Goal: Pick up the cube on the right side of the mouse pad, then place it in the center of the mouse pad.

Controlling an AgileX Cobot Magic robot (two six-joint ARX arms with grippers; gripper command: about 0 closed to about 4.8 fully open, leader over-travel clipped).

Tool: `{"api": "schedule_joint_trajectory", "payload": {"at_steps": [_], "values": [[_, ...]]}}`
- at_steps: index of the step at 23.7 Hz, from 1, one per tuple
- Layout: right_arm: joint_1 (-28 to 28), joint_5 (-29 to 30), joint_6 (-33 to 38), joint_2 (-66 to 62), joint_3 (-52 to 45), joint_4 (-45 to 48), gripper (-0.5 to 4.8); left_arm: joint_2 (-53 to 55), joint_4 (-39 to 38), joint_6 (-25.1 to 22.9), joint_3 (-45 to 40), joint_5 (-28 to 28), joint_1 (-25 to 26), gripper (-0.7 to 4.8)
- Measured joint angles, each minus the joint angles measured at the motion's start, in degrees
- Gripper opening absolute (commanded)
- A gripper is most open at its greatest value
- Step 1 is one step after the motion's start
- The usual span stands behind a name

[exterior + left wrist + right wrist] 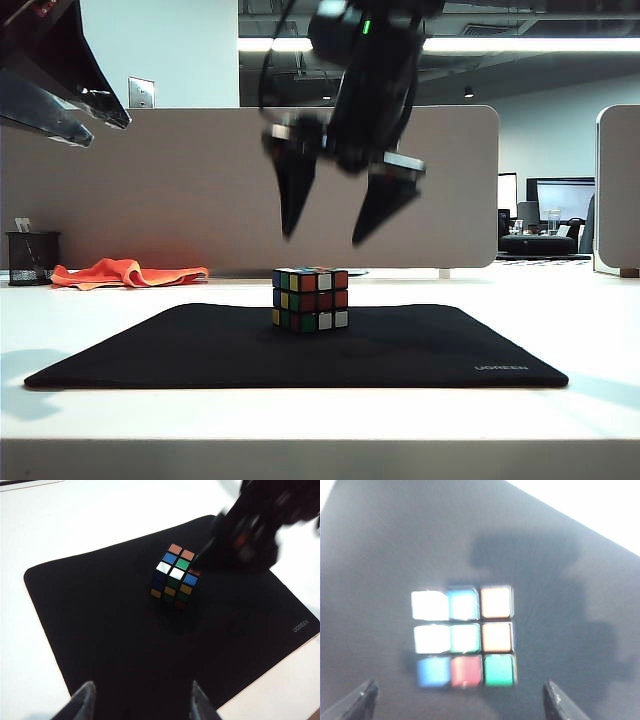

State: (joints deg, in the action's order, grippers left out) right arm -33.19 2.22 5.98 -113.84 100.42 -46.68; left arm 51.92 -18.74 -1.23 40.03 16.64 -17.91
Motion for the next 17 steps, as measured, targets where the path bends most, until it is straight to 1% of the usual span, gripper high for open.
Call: {"api": "schedule_joint_trajectory", "payload": {"at_steps": [1, 2, 4, 5, 6, 7, 8, 9, 11, 12, 14, 16, 17], "values": [[0.22, 0.00, -0.02, 3.02, 0.11, 0.46, 4.25, 0.00, 0.02, 0.00, 0.00, 0.00, 0.00, 2.41], [0.39, 0.00, -0.02, 4.17, 0.11, 0.68, 3.84, 0.00, 0.02, 0.00, 0.00, 0.00, -0.02, 2.41], [1.11, -1.46, -0.20, 8.24, 0.13, 0.85, 2.25, 0.00, 0.00, 0.00, 0.00, 0.00, 0.00, 2.41], [1.88, -3.08, -1.36, 9.92, 0.11, 0.48, 1.92, 0.00, 0.02, 0.00, 0.00, 0.00, -0.02, 2.41], [2.25, -3.80, -1.53, 10.54, 0.11, 0.20, 1.09, 0.00, 0.02, 0.00, 0.00, 0.00, -0.02, 2.41], [3.41, -5.35, -1.84, 12.04, 0.11, -0.94, 0.89, 0.00, 0.02, 0.00, 0.00, 0.00, -0.02, 2.41], [3.82, -6.10, -2.16, 12.57, 0.11, -1.51, 0.52, 0.00, 0.00, 0.00, 0.00, 0.00, 0.00, 2.39], [5.11, -8.11, -3.19, 13.68, 0.09, -3.17, 0.27, 0.00, 0.02, 0.00, 0.00, 0.00, 0.00, 2.36], [6.05, -10.64, -4.15, 14.67, 0.09, -5.20, 0.00, 0.00, 0.02, 0.00, 0.00, 0.02, -0.02, 2.21], [6.78, -12.33, -4.55, 15.19, 0.09, -6.16, -0.05, 0.00, 0.02, 0.00, 0.00, 0.00, -0.02, 1.98], [7.98, -14.47, -4.98, 16.11, 0.04, -7.15, -0.05, -0.02, 0.02, 0.00, 0.00, 0.00, 0.00, 1.25], [9.25, -15.15, -5.01, 17.20, -0.04, -7.28, -0.05, -0.04, 0.02, 0.02, 0.00, 0.02, -0.02, 0.73], [10.08, -15.26, -4.98, 17.99, -0.04, -7.19, -0.05, -0.09, 0.02, 0.04, 0.00, 0.00, -0.02, 0.57]]}}
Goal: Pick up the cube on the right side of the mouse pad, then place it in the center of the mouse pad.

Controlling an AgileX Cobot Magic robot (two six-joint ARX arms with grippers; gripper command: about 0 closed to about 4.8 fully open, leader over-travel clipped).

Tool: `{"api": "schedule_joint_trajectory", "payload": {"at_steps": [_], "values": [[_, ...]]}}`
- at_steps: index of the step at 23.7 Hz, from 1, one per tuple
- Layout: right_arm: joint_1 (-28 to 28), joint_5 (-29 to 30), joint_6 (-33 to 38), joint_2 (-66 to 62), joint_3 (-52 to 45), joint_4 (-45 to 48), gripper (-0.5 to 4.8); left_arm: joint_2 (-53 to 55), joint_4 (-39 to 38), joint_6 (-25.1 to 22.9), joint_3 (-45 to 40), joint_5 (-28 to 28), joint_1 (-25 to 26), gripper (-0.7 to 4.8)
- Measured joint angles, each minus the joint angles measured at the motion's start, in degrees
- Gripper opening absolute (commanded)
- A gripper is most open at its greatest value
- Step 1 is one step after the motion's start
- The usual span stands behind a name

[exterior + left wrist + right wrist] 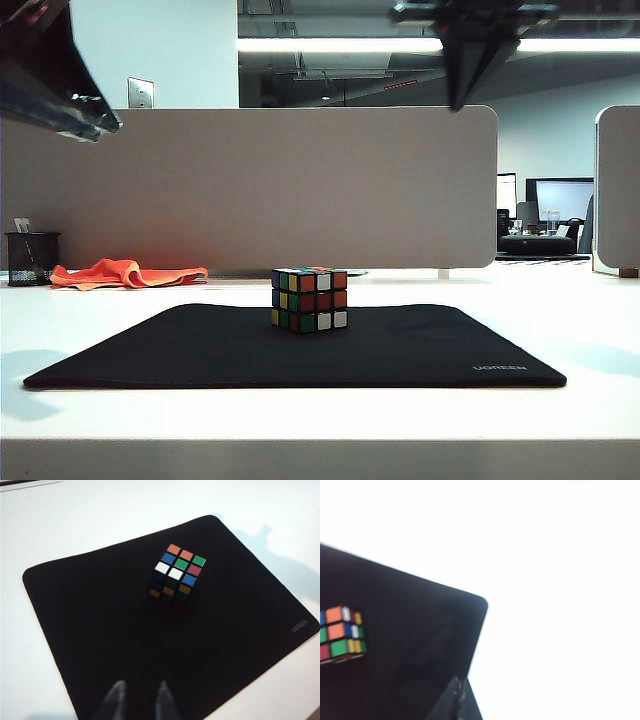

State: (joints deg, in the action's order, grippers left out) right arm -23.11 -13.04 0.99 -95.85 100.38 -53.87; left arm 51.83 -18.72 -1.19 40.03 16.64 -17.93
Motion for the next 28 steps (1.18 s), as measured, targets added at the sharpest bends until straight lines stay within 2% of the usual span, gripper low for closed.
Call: {"api": "schedule_joint_trajectory", "payload": {"at_steps": [2, 3, 10, 18, 27, 28], "values": [[1.36, -0.02, 0.00, 1.55, 0.00, 0.31, -0.05, -0.20, 0.00, -0.02, 0.00, 0.00, 0.02, 0.29], [2.69, -0.04, 0.00, 3.06, 0.02, 1.07, -0.05, -0.70, 0.00, -0.02, 0.00, 0.00, 0.00, -0.06], [6.69, -0.57, 0.09, 8.76, -0.66, 4.90, -0.05, -4.33, 1.09, -0.02, 0.02, -2.78, 0.02, -0.06], [6.51, -0.44, 0.09, 19.23, -17.92, 15.96, -0.05, -6.60, 0.48, 0.02, 0.02, -4.22, 0.02, -0.06], [6.51, -0.15, 0.09, 33.79, -39.78, 29.07, -0.05, -10.95, -3.72, 1.03, 0.00, -13.73, 0.00, -0.06], [6.51, 0.55, 0.09, 37.16, -44.50, 31.54, -0.05, -11.85, -3.82, 1.01, -0.13, -14.27, 0.00, -0.06]]}}
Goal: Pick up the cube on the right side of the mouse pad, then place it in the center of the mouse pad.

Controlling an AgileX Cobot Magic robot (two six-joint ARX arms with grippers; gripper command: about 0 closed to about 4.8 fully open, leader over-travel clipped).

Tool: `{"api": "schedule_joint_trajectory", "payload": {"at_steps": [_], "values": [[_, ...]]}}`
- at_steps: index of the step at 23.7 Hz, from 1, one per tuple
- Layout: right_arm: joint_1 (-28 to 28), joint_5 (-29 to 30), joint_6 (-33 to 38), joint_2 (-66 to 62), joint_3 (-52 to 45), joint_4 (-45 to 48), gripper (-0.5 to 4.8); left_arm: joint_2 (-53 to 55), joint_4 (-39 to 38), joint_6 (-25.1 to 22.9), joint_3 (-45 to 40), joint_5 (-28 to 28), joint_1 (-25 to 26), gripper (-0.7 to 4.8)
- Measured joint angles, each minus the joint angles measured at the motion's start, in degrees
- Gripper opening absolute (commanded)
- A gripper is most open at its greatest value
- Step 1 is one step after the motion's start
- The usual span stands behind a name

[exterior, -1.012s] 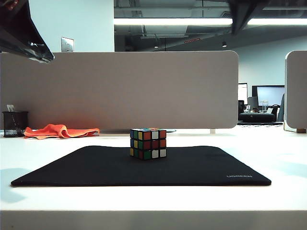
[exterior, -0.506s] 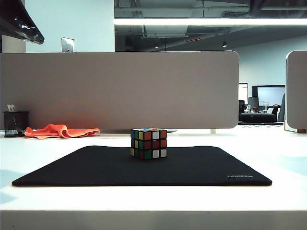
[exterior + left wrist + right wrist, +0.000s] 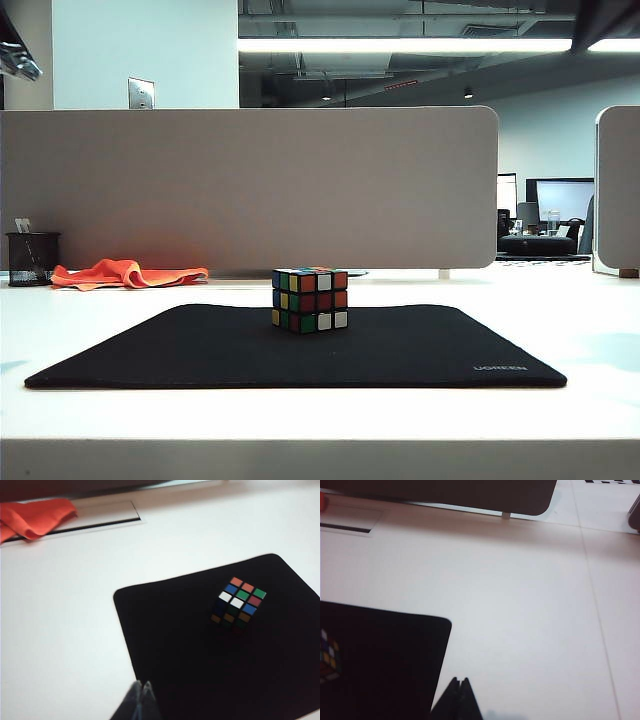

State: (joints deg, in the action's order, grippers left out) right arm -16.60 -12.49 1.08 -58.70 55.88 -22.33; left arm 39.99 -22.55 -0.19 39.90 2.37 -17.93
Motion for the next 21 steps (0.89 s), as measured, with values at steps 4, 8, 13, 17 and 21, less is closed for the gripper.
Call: {"api": "schedule_joint_trajectory", "payload": {"at_steps": [4, 8, 13, 17, 21], "values": [[0.00, 0.72, 0.00, 7.30, -9.22, 3.58, -0.04, -2.95, 0.66, 0.02, -1.95, -0.04, 0.00, -0.06], [0.00, 0.74, 0.00, 14.43, -15.58, 4.48, -0.05, -8.55, 0.26, 0.35, -8.70, -0.04, 0.00, -0.06], [0.00, 0.72, 0.00, 24.44, -21.24, 4.33, -0.05, -17.16, 0.00, 3.56, -15.15, -0.07, 0.00, -0.06], [0.00, 0.74, 0.00, 31.54, -24.41, 2.71, -0.03, -23.69, -0.13, 5.25, -18.25, -0.04, 0.00, -0.06], [-0.02, 0.72, 0.00, 36.85, -25.68, -1.92, 0.00, -27.23, -0.13, 6.12, -18.51, -2.01, 0.00, -0.06]]}}
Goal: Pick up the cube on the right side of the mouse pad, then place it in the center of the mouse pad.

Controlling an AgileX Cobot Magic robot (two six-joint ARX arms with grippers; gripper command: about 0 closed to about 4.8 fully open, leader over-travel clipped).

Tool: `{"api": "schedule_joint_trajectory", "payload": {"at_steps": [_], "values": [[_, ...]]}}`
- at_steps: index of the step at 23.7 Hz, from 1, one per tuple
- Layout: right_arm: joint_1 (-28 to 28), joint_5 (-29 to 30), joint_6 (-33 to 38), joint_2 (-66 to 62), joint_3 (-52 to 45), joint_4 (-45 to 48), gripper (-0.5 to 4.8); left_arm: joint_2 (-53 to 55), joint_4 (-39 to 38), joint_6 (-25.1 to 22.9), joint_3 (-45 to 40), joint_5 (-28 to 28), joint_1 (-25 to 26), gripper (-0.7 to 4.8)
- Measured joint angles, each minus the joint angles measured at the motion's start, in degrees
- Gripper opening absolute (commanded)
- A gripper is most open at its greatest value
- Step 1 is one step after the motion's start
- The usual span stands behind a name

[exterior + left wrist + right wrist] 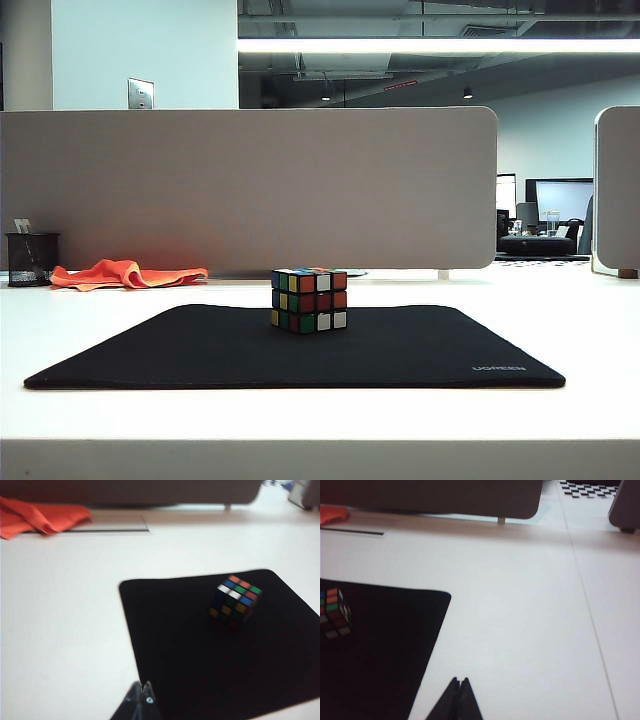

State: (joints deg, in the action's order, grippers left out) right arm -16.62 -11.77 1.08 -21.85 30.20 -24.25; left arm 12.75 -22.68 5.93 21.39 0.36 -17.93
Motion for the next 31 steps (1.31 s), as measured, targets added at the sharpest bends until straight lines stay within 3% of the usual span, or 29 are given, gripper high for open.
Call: {"api": "schedule_joint_trajectory", "payload": {"at_steps": [4, 7, 12, 17, 31], "values": [[0.00, 0.00, 1.38, 5.84, -0.13, -6.69, 0.00, -0.83, -1.03, 0.33, -0.02, -0.44, 0.00, -0.06], [0.00, -0.04, 1.97, 9.77, -2.78, -5.99, 0.00, -0.72, -0.92, 1.44, -0.57, -1.09, 0.00, -0.06], [0.00, -0.04, 1.95, 16.66, -9.18, 1.27, 0.00, -0.72, 3.34, 1.64, -4.81, -1.49, 0.04, -0.06], [0.00, -0.04, 1.95, 21.84, -18.32, 7.45, 0.00, -0.74, 15.28, 1.62, -9.07, -1.53, 0.04, -0.06], [0.00, 0.00, 1.95, 21.79, -26.88, 14.19, 0.00, -0.66, 22.93, 1.46, -18.82, -2.95, 0.04, -0.06]]}}
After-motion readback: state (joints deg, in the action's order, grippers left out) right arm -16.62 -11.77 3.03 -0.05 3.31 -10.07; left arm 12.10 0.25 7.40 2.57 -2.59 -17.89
